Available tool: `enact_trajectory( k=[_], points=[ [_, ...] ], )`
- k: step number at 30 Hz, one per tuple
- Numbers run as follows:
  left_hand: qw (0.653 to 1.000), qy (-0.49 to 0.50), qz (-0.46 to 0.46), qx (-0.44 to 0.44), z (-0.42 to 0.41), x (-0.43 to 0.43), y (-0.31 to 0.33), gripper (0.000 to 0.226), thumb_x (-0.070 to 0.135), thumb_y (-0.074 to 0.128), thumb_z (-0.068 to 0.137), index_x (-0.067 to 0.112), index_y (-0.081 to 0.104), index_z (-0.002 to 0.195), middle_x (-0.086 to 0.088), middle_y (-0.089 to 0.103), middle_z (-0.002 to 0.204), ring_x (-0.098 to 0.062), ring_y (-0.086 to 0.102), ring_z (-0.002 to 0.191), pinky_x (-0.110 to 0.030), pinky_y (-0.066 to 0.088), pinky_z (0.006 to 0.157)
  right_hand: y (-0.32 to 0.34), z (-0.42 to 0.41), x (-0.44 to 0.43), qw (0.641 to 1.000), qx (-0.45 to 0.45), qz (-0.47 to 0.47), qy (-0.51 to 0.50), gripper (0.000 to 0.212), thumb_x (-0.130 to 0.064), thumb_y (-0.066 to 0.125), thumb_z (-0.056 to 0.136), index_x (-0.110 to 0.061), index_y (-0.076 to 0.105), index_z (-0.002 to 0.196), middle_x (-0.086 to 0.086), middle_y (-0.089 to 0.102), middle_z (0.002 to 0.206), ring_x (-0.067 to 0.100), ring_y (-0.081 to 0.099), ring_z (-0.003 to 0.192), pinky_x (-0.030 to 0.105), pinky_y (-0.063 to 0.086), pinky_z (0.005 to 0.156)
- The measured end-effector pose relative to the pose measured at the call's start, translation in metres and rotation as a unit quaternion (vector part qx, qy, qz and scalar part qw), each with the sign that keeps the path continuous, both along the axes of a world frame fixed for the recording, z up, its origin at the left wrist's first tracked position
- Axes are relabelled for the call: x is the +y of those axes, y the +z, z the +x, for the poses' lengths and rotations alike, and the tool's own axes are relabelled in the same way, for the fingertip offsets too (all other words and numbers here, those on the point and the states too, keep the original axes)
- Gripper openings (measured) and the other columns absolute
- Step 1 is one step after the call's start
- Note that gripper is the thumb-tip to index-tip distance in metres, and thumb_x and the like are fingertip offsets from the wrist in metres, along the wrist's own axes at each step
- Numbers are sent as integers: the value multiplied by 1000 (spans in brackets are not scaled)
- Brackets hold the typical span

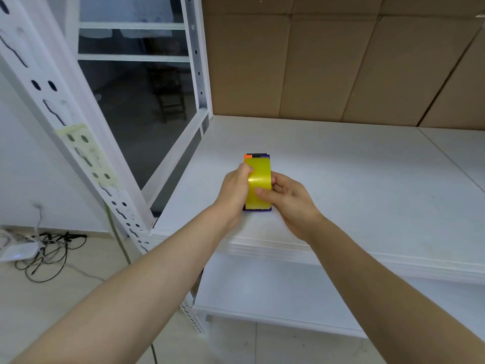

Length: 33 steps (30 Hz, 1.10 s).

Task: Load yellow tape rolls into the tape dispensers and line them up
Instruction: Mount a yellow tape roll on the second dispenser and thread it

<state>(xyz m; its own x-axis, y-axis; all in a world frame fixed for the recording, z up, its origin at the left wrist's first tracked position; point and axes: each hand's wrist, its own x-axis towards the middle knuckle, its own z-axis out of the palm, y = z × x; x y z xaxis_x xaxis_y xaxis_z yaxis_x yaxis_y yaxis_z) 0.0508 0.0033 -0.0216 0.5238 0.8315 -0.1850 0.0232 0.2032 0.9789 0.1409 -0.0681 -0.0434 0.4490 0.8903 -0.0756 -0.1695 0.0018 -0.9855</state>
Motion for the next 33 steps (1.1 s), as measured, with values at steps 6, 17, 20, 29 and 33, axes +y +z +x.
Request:
enact_trajectory(
  k=[6, 17, 20, 29, 33],
  points=[
    [998, -17, -52, 9, -1, 1, 8, 41, 27, 40, 84, 3, 61, 109, -19, 63, 99, -31, 59, 86, -46, 52, 81, -4, -3, -3, 999, -12, 25, -39, 23, -15, 59, 89, -12, 64, 112, 5, 70, 104, 18, 67, 95, 26, 56, 82],
    [999, -34, -21, 2, 1, -6, 5, 45, 25, 45, 67, 4, 61, 104, -20, 63, 99, -29, 59, 86, -47, 52, 83, -4, 4, 1, 997, 41, -11, -61, 37, -16, 54, 90, -14, 56, 127, 10, 64, 123, 25, 62, 112, 42, 47, 102],
    [999, -51, -4, -11, 1, -5, 5, 27, 15, 42, 83, 8, 64, 95, -15, 68, 99, -28, 62, 85, -50, 52, 89, -4, 2, -4, 999, 7, 17, -45, 41, -9, 50, 93, -15, 49, 134, 9, 61, 128, 24, 60, 116, 39, 47, 101],
    [997, -74, 32, -18, -2, -7, -2, 22, 9, 53, 75, 8, 62, 95, -14, 63, 89, -30, 62, 85, -48, 57, 76, 1, 0, 6, 993, 22, -8, -112, 36, -26, 57, 89, -16, 60, 123, 8, 66, 120, 24, 63, 110, 43, 48, 100],
    [997, -63, 24, -31, -2, -7, -1, 22, 3, 46, 87, 14, 64, 86, -11, 66, 89, -27, 61, 81, -38, 57, 70, -6, 5, -6, 999, 25, 23, -33, 51, 8, 49, 84, -14, 53, 131, 7, 64, 122, 21, 62, 109, 28, 52, 91]
  ],
)
